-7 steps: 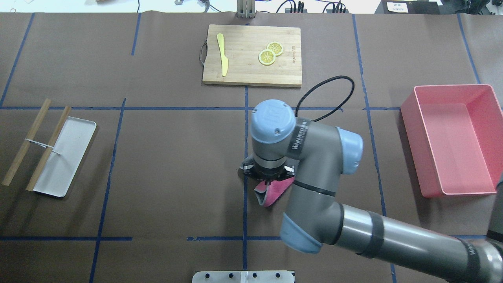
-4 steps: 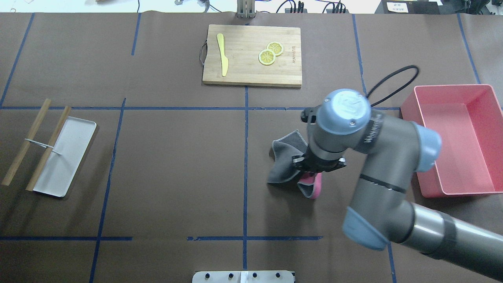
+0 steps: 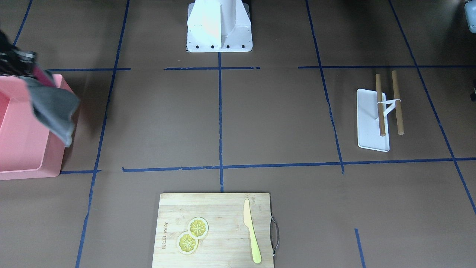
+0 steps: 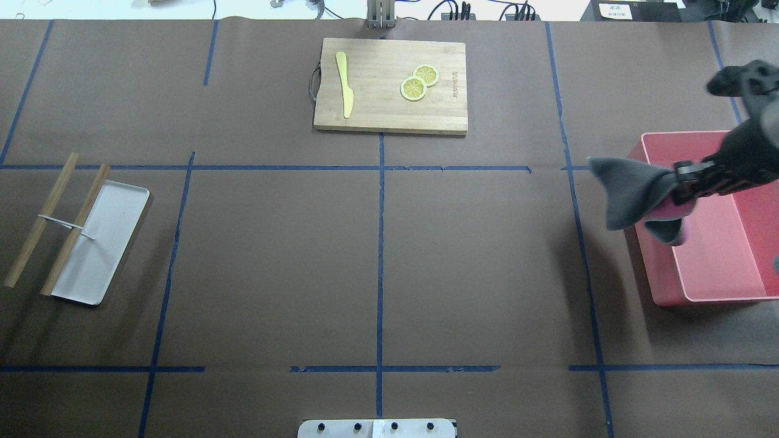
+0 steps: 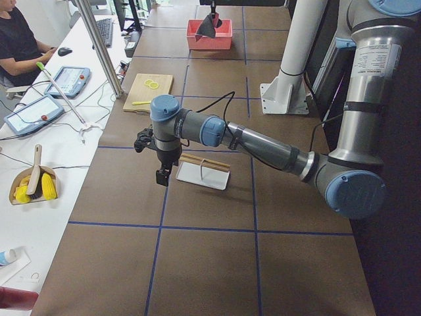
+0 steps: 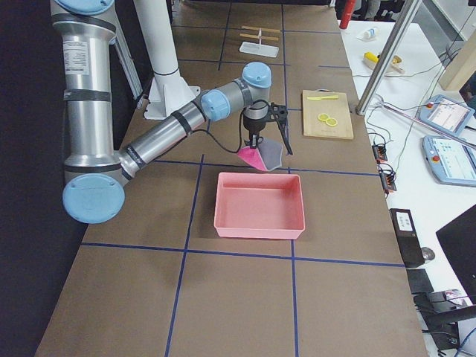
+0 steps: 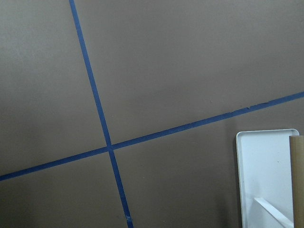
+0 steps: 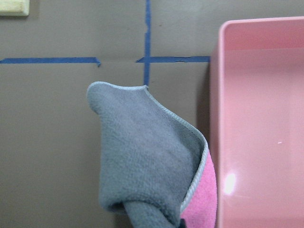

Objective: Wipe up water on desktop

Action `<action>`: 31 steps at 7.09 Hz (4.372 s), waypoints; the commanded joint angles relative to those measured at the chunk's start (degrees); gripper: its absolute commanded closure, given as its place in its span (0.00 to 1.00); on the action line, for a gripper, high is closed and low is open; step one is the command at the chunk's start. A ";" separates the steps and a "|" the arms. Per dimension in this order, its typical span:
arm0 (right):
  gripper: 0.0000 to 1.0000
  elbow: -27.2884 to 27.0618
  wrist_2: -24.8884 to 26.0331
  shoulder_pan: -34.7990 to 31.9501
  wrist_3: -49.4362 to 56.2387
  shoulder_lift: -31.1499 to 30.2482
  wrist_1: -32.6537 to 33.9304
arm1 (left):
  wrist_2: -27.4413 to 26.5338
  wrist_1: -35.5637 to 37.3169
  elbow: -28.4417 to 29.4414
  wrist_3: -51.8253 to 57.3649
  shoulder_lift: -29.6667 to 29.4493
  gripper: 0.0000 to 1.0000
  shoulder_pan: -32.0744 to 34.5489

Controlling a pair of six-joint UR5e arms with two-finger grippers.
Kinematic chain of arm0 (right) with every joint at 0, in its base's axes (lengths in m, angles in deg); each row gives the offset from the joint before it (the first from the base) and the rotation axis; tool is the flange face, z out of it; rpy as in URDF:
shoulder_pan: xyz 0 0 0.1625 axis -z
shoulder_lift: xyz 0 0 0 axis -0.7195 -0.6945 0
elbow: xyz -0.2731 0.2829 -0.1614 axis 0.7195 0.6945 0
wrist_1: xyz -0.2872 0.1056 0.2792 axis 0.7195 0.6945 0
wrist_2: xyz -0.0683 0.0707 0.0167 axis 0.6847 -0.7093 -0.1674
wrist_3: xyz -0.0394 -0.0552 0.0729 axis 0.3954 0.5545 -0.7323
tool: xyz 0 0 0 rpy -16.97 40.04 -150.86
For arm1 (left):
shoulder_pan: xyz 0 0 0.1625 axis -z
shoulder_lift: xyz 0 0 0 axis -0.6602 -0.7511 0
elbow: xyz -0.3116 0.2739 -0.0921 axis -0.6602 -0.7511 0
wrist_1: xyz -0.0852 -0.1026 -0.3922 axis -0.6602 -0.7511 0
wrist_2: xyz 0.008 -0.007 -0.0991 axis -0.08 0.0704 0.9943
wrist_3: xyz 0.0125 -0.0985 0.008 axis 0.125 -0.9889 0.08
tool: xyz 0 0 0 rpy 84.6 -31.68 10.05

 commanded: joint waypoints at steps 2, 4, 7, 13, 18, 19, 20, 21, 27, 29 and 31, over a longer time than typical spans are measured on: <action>0.98 5.29 0.22 -9.67 18.90 -7.89 -0.36 | 0.08 -0.28 0.09 -0.38 0.67 0.00 -0.08; 0.95 9.60 0.06 -6.01 16.54 -4.39 -0.71 | 0.17 -0.46 0.18 -0.56 1.11 0.00 -0.08; 0.78 13.21 0.76 0.24 12.65 -1.73 -0.71 | 0.08 -0.46 0.18 -0.65 1.11 0.00 -0.17; 0.00 13.74 0.50 -9.81 22.33 -1.54 0.16 | 0.26 -1.94 5.01 0.23 1.82 0.00 0.00; 0.00 20.32 0.23 -21.44 40.06 -4.63 2.28 | 7.99 10.32 6.85 11.63 1.38 0.00 7.11; 0.00 21.21 0.32 -21.45 39.73 -4.02 2.28 | 7.82 13.05 5.90 12.53 1.90 0.00 7.73; 0.00 21.31 0.32 -21.36 39.46 -4.01 2.28 | 7.73 13.43 5.80 12.54 1.99 0.00 7.83; 0.00 21.31 0.32 -21.36 39.46 -4.19 2.28 | 6.86 13.17 3.54 12.54 4.78 0.00 8.17; 0.00 20.61 0.15 -21.36 39.37 -3.04 2.19 | 6.67 10.01 -0.09 12.19 11.40 0.00 8.00; 0.00 21.22 0.32 -21.36 39.46 -2.43 2.28 | 6.59 10.09 0.00 12.10 9.82 0.00 7.91; 0.00 21.31 0.23 -21.36 39.37 -2.43 2.19 | 6.50 10.09 0.00 12.45 10.16 0.00 7.91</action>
